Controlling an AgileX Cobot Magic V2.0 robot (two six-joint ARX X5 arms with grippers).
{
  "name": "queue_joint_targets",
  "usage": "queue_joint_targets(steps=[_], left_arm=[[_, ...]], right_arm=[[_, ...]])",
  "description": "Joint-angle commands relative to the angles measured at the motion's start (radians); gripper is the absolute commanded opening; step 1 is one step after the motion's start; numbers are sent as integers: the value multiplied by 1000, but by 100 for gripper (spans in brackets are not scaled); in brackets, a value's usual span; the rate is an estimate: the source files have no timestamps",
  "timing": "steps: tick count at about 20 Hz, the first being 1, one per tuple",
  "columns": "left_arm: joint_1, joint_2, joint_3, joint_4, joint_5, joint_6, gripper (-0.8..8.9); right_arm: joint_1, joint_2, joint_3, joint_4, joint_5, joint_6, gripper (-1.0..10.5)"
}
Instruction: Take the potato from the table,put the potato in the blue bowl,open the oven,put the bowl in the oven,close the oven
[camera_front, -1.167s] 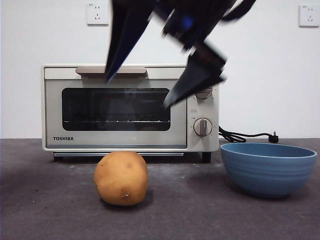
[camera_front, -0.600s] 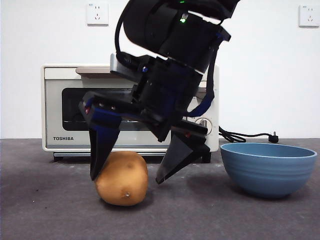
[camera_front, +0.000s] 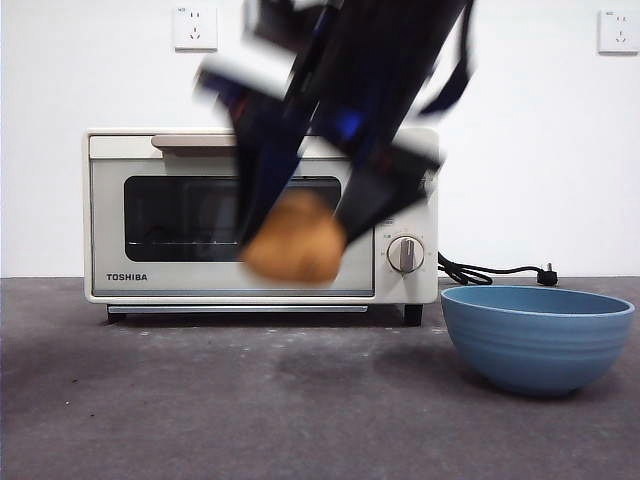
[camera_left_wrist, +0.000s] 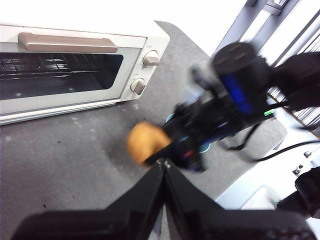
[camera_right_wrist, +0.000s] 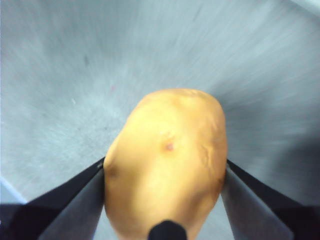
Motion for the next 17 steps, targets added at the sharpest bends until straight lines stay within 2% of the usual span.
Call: queue_joint_targets(steps=[1, 2, 7, 13, 17], left_arm=[[-2, -1, 0, 2, -3, 18, -8], [-2, -1, 0, 2, -3, 18, -8], [-2, -1, 0, 2, -3, 18, -8], [-2, -1, 0, 2, -3, 18, -8], [-2, -1, 0, 2, -3, 18, -8]], right_arm=[[-34, -109, 2, -98, 64, -71, -12], [-66, -161, 2, -150, 91, -82, -12], [-220, -251, -4, -295, 88, -116, -12], [-299, -236, -190, -143, 81, -117, -12], [-310, -200, -255, -47, 77, -117, -12]])
